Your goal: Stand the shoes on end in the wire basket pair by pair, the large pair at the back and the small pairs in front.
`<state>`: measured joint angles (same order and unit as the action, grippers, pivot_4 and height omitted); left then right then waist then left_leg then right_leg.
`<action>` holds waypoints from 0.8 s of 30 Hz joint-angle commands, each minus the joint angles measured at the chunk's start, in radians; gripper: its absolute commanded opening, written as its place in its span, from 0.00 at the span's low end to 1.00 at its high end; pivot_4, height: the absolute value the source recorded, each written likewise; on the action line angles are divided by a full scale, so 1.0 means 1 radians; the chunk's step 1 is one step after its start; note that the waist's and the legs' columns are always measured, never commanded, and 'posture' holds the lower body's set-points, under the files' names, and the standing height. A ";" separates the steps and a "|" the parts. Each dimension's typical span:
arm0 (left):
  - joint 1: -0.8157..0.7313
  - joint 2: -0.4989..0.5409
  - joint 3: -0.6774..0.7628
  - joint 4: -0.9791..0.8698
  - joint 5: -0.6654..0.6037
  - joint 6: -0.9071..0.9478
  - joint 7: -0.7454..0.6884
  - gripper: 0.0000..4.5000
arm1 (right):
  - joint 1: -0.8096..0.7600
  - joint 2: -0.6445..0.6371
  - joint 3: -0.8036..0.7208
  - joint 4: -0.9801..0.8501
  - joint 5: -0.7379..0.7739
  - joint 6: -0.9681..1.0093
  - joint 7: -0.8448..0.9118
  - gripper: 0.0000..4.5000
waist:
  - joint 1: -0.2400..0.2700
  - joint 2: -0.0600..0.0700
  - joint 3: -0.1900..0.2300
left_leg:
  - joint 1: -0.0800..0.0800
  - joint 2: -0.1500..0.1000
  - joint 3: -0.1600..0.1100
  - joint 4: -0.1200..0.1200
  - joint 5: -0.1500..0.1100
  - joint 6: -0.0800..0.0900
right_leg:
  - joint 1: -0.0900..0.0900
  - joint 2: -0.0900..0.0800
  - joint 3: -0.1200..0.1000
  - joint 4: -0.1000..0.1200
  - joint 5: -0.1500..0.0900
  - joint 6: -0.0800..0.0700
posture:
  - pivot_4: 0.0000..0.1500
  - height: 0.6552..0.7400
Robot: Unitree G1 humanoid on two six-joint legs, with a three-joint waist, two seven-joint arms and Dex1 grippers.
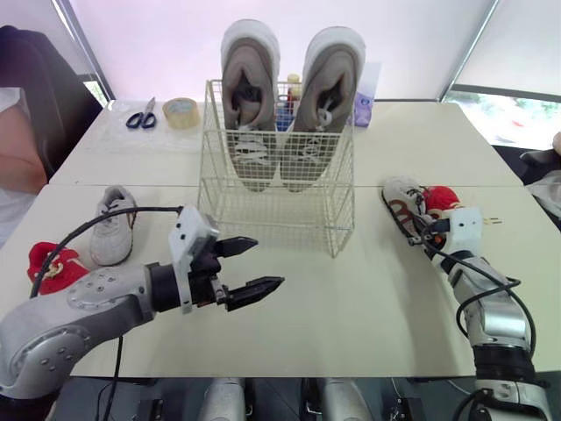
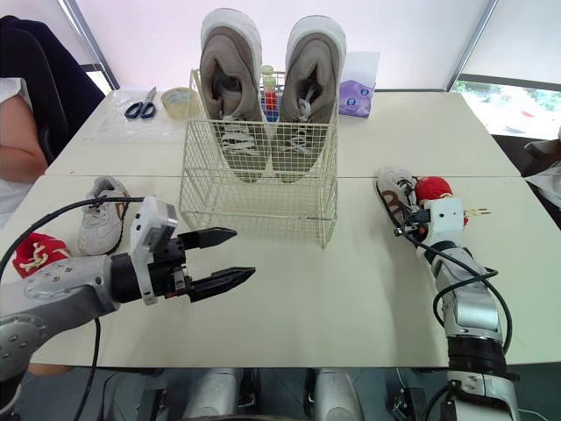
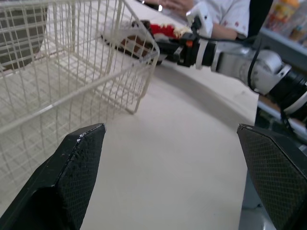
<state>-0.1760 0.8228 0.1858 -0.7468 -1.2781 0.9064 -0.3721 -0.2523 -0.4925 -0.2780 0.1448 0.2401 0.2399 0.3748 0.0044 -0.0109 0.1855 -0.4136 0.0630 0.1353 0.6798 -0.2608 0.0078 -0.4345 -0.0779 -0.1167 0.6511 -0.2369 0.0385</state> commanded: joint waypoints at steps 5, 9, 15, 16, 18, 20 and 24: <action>-0.109 0.073 0.118 0.118 -0.158 -0.009 -0.047 1.00 | -0.293 -0.196 -0.163 -0.015 0.175 0.031 0.114 0.00 | -0.006 0.007 0.004 | -0.001 0.000 0.001 -0.001 0.000 0.000 | -0.002 0.000 0.000 0.000 0.001 0.001 | 1.00 0.95; -0.161 0.100 0.135 0.188 -0.166 -0.008 -0.068 1.00 | -0.403 -0.376 -0.229 -0.012 0.311 0.152 0.286 0.00 | 0.005 0.006 0.004 | -0.002 0.000 0.000 -0.004 0.000 0.000 | -0.003 0.001 0.000 -0.002 0.001 0.000 | 1.00 0.95; -0.245 0.136 0.176 0.390 -0.189 0.020 -0.163 1.00 | -0.540 -0.704 -0.178 -0.039 0.516 0.365 0.737 0.00 | 0.006 0.008 0.005 | -0.007 -0.001 0.002 -0.004 0.000 0.001 | -0.007 0.000 0.000 -0.003 0.001 0.000 | 1.00 0.95; -0.259 0.136 0.175 0.424 -0.173 0.023 -0.178 1.00 | -0.556 -0.724 -0.155 -0.059 0.528 0.363 0.787 0.00 | 0.001 0.007 0.005 | -0.007 -0.001 0.001 -0.004 0.000 0.001 | -0.008 0.000 0.000 -0.003 0.001 0.000 | 1.00 0.95; -0.312 0.131 0.174 0.510 -0.157 0.027 -0.191 1.00 | -0.575 -0.769 -0.074 -0.155 0.556 0.373 0.926 0.00 | -0.006 0.007 0.005 | -0.007 0.000 0.002 -0.004 0.000 0.001 | -0.007 0.001 0.000 -0.004 0.000 0.002 | 1.00 0.95; -0.347 0.127 0.179 0.565 -0.163 0.039 -0.204 1.00 | -0.604 -0.776 -0.022 -0.222 0.588 0.393 0.993 0.00 | -0.017 0.006 0.005 | -0.006 0.001 0.001 -0.004 0.000 0.001 | -0.007 0.000 0.000 -0.004 -0.001 0.003 | 1.00 0.95; -0.373 0.062 0.174 0.598 -0.278 0.091 -0.171 1.00 | -0.691 -0.699 0.104 -0.391 0.640 0.389 1.082 0.00 | -0.020 0.006 0.005 | -0.006 0.001 0.002 -0.004 0.000 0.001 | -0.008 -0.002 0.001 -0.003 0.000 0.002 | 1.00 0.95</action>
<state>-0.5433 0.8876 0.3427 -0.1364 -1.5071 0.9786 -0.5517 -0.9081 -1.1919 -0.1786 -0.1891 0.8479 0.6422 1.4222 -0.0157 -0.0047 0.1908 -0.4205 0.0639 0.1371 0.6756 -0.2611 0.0083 -0.4427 -0.0797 -0.1164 0.6481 -0.2361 0.0395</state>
